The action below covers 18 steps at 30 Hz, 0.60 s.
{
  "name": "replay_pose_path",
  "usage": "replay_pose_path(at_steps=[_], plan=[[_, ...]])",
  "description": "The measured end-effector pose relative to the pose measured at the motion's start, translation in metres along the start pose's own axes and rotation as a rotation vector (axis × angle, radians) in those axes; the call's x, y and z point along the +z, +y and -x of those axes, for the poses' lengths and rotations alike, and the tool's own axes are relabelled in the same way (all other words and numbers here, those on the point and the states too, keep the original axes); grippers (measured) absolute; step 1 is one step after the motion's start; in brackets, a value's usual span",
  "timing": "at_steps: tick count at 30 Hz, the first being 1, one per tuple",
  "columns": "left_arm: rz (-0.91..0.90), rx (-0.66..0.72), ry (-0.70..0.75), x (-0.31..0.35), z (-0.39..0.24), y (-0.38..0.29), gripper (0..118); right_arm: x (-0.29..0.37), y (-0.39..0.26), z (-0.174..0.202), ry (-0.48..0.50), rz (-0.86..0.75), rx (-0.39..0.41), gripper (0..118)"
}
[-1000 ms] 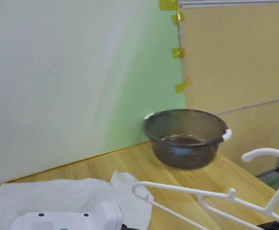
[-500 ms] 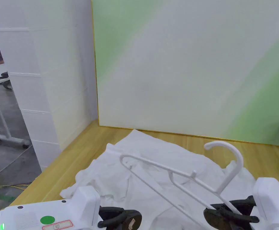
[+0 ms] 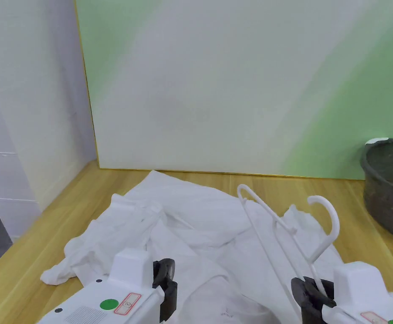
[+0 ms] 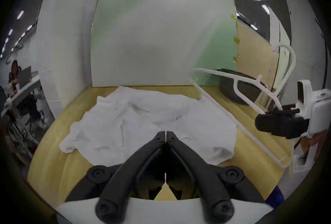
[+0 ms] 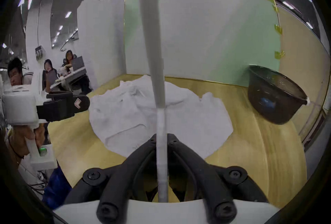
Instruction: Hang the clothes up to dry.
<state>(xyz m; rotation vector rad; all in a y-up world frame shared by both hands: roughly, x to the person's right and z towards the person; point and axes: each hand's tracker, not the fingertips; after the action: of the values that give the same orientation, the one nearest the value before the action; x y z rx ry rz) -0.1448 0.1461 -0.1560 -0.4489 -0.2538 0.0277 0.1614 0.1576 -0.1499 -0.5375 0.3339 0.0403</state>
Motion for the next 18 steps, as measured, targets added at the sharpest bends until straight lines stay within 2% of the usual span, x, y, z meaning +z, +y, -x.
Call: replay_pose_path(at_steps=[6, 7, 8, 9, 10, 11, 12, 13, 14, 16, 17, 18], plan=[[0.033, -0.021, 0.067, -0.008, 0.002, -0.002, 2, 0.006, -0.006, -0.002, -0.026, 0.001, -0.006, 5], [0.047, -0.027, 0.089, -0.011, 0.003, -0.003, 4, 0.006, -0.007, -0.003, -0.027, 0.001, -0.008, 5], [0.074, -0.03, 0.113, -0.015, 0.004, -0.005, 16, 0.007, -0.007, -0.004, -0.025, 0.004, -0.013, 5], [0.1, -0.033, 0.14, -0.019, 0.004, -0.007, 36, 0.008, -0.008, -0.003, -0.025, 0.006, -0.013, 5], [0.138, -0.029, 0.158, -0.026, 0.005, -0.01, 67, 0.008, -0.01, -0.002, -0.029, 0.007, -0.012, 5], [0.208, -0.035, 0.168, -0.035, 0.006, -0.013, 78, 0.007, -0.011, -0.002, -0.033, 0.008, -0.011, 5], [0.29, -0.045, 0.168, -0.046, 0.006, -0.018, 78, 0.007, -0.012, -0.002, -0.033, 0.012, -0.011, 5], [0.366, -0.063, 0.16, -0.055, 0.006, -0.025, 105, 0.007, -0.014, -0.001, -0.031, 0.016, -0.013, 5], [0.348, -0.072, 0.137, -0.058, 0.007, -0.031, 103, 0.007, -0.016, 0.0, -0.027, 0.018, -0.016, 5], [0.331, -0.077, 0.127, -0.062, 0.005, -0.037, 77, 0.007, -0.018, 0.001, -0.017, 0.023, -0.019, 5], [0.353, -0.078, 0.142, -0.067, 0.005, -0.04, 73, 0.008, -0.021, 0.001, -0.014, 0.026, -0.021, 5], [0.37, -0.073, 0.148, -0.071, 0.006, -0.042, 73, 0.008, -0.022, 0.001, -0.013, 0.03, -0.021, 5]])
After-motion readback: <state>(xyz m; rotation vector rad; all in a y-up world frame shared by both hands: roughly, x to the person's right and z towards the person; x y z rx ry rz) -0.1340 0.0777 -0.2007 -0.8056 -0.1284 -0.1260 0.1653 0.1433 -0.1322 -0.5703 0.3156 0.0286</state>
